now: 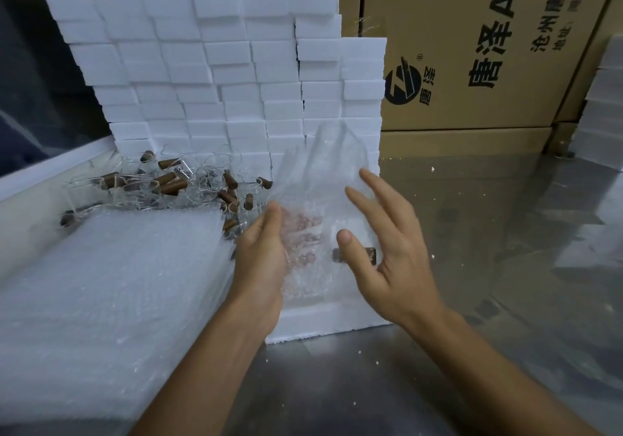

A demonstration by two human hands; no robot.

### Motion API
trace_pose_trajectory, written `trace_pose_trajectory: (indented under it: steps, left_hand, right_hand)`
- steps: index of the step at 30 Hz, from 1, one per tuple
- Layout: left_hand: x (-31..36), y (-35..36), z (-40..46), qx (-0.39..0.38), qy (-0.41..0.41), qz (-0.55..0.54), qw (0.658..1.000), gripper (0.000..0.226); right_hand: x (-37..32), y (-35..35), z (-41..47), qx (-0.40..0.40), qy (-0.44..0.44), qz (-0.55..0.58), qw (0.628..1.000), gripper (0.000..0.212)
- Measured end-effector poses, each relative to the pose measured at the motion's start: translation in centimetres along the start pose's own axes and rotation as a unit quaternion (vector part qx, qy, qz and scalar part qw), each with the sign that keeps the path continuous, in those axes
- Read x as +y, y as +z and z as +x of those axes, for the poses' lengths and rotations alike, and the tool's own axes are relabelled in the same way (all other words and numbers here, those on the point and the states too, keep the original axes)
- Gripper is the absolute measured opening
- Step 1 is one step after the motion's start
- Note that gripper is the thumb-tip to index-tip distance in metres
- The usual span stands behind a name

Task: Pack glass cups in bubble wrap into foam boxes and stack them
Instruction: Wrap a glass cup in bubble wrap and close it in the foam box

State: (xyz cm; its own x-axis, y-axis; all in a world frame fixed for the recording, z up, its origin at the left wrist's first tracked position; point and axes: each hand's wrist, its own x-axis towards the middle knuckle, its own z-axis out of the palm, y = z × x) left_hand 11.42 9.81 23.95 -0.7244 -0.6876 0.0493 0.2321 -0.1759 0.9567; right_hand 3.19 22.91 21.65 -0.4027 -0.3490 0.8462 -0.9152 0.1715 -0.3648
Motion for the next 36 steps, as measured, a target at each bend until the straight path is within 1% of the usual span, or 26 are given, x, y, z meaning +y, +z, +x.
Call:
trace_pose_trajectory:
  steps: [2, 4, 6, 9, 12, 13, 15, 18, 21, 22, 23, 25, 27, 28, 29, 32, 36]
  left_hand:
    - [0.1, 0.0, 0.0, -0.002, -0.007, -0.001, 1.000, 0.035]
    - [0.1, 0.0, 0.1, -0.006, -0.009, -0.006, 1.000, 0.036]
    - [0.2, 0.0, 0.1, -0.015, -0.010, -0.007, 1.000, 0.038]
    - [0.2, -0.1, 0.1, -0.018, -0.009, -0.019, 1.000, 0.040]
    - [0.3, 0.0, 0.1, -0.014, -0.012, -0.030, 0.999, 0.039]
    - [0.3, 0.0, 0.1, -0.013, -0.012, -0.034, 0.999, 0.039]
    - [0.4, 0.0, 0.0, -0.011, -0.013, -0.048, 0.999, 0.039]
    - [0.7, 0.1, -0.1, -0.013, -0.009, -0.078, 0.997, 0.042]
    - [0.8, 0.4, -0.3, -0.017, 0.000, -0.097, 0.995, 0.040]
    - [0.7, 0.4, -0.3, -0.017, 0.003, -0.102, 0.995, 0.039]
    - [0.7, 0.5, -0.3, -0.017, 0.004, -0.105, 0.994, 0.038]
    - [0.6, 0.5, -0.3, -0.020, 0.000, -0.110, 0.994, 0.032]
    - [0.5, 0.4, -0.3, -0.036, -0.004, -0.107, 0.994, 0.024]
    - [0.5, 0.4, -0.3, -0.046, -0.005, -0.104, 0.993, 0.021]
    - [0.6, 0.4, -0.4, -0.059, -0.003, -0.099, 0.993, 0.024]
    - [0.9, -0.1, -0.3, -0.068, 0.006, -0.083, 0.994, 0.043]
    - [1.6, -1.2, 0.4, -0.101, -0.021, -0.088, 0.991, 0.056]
  right_hand:
    - [0.2, -0.1, -0.2, -0.014, 0.015, -0.008, 1.000, 0.043]
    - [0.3, -0.1, -0.1, 0.000, 0.008, -0.010, 1.000, 0.038]
    - [0.2, 0.0, -0.1, 0.014, -0.003, -0.014, 1.000, 0.043]
    - [0.1, -0.1, 0.1, 0.000, 0.001, -0.024, 1.000, 0.048]
    - [-0.1, -0.2, 0.3, -0.022, 0.002, 0.048, 0.999, 0.034]
    - [-0.2, -0.1, 0.2, -0.016, 0.014, 0.070, 0.997, 0.033]
    - [-0.7, 0.2, 0.0, 0.005, 0.066, 0.113, 0.991, 0.037]
    - [-1.3, 0.5, 0.0, 0.007, 0.158, 0.195, 0.968, 0.040]
    - [-1.8, 0.4, 0.5, -0.010, 0.231, 0.249, 0.940, 0.022]
    - [-1.8, 0.3, 0.5, -0.014, 0.246, 0.254, 0.935, 0.019]
    - [-1.8, 0.3, 0.6, -0.019, 0.256, 0.255, 0.932, 0.023]
    - [-1.7, 0.3, 0.6, -0.020, 0.275, 0.256, 0.927, 0.037]
    - [-1.4, 0.2, 0.8, -0.001, 0.291, 0.253, 0.923, 0.050]
    - [-1.2, 0.2, 1.0, 0.012, 0.293, 0.250, 0.923, 0.054]
    - [-1.0, 0.0, 1.1, 0.024, 0.296, 0.247, 0.922, 0.056]
    - [-0.2, -0.4, 1.4, 0.033, 0.290, 0.257, 0.921, 0.058]
    - [0.4, -1.2, 1.7, -0.017, 0.245, 0.268, 0.932, 0.062]
